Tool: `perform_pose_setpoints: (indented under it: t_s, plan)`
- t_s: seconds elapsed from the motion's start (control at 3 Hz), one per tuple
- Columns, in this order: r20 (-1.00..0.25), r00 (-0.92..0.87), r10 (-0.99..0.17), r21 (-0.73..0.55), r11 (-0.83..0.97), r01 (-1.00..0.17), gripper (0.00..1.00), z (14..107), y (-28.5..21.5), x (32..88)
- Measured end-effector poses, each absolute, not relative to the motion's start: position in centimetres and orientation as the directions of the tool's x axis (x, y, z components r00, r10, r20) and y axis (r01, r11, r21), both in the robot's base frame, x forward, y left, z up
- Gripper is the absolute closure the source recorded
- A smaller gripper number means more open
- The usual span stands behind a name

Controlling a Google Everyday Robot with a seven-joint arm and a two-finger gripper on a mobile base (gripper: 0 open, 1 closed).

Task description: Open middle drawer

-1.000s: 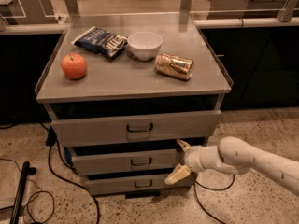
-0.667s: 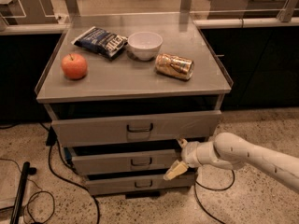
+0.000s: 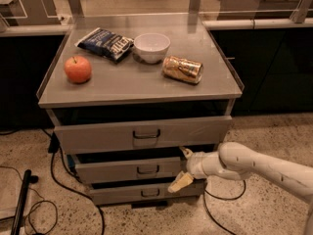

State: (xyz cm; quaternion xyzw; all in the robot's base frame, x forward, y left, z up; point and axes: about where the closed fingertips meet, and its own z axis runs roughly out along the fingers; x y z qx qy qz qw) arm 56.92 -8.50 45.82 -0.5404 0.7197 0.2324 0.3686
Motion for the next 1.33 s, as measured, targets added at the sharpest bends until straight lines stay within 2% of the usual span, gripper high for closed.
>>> perform_pose_setpoints:
  t_s: [1.0,1.33]
  plan:
    - [-0.763,-0.201,-0.614,-0.015,0.328,-0.944,0.0,42.6,-8.0,56.4]
    - [-0.764,-0.201,-0.614,-0.015,0.328,-0.944,0.26,42.6,-8.0,56.4]
